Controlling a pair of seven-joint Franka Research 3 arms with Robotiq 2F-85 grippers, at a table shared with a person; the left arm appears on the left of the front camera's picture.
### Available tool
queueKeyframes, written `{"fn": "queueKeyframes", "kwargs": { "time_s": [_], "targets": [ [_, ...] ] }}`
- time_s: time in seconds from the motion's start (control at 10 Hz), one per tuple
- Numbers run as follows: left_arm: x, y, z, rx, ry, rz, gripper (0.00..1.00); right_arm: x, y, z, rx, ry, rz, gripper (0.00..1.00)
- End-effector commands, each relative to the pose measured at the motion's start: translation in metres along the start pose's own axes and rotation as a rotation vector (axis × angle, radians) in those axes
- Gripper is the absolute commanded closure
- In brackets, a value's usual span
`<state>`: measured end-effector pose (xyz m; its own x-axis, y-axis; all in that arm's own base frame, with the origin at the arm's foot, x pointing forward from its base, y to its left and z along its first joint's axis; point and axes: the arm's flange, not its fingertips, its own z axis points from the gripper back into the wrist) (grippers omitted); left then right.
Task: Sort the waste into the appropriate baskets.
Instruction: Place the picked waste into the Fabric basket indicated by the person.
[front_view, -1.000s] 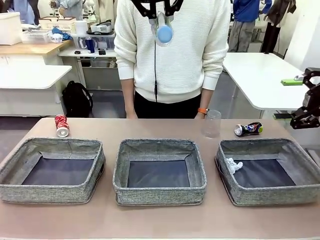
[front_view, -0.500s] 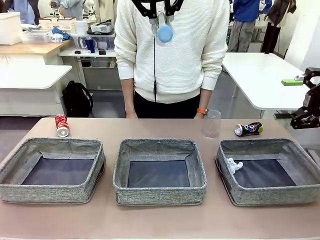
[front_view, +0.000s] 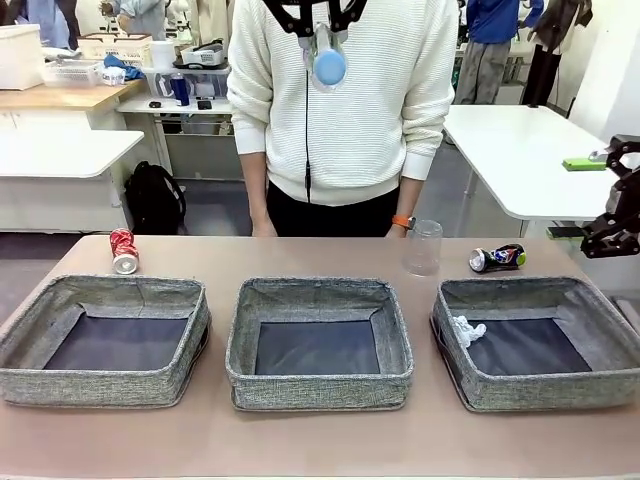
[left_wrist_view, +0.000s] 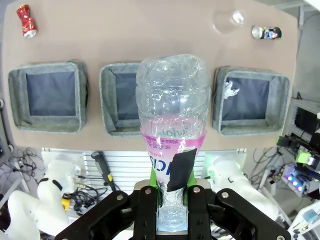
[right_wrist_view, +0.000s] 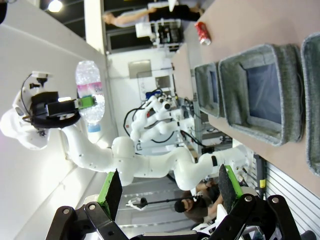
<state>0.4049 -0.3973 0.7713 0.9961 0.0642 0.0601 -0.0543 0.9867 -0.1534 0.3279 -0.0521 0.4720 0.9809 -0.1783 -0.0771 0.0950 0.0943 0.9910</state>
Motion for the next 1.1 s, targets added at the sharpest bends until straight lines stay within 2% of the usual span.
{"fn": "queueKeyframes", "kwargs": {
  "time_s": [0.0, 1.0],
  "targets": [
    [-0.0012, 0.0028, 0.0042, -0.015, 0.002, 0.004, 0.8, -0.0019, 0.0044, 0.0017, -0.002, 0.006, -0.019, 0.0],
    [-0.0012, 0.0028, 0.0042, -0.015, 0.002, 0.004, 0.8, -0.0019, 0.0044, 0.0017, -0.002, 0.006, -0.019, 0.0]
  ]
}}
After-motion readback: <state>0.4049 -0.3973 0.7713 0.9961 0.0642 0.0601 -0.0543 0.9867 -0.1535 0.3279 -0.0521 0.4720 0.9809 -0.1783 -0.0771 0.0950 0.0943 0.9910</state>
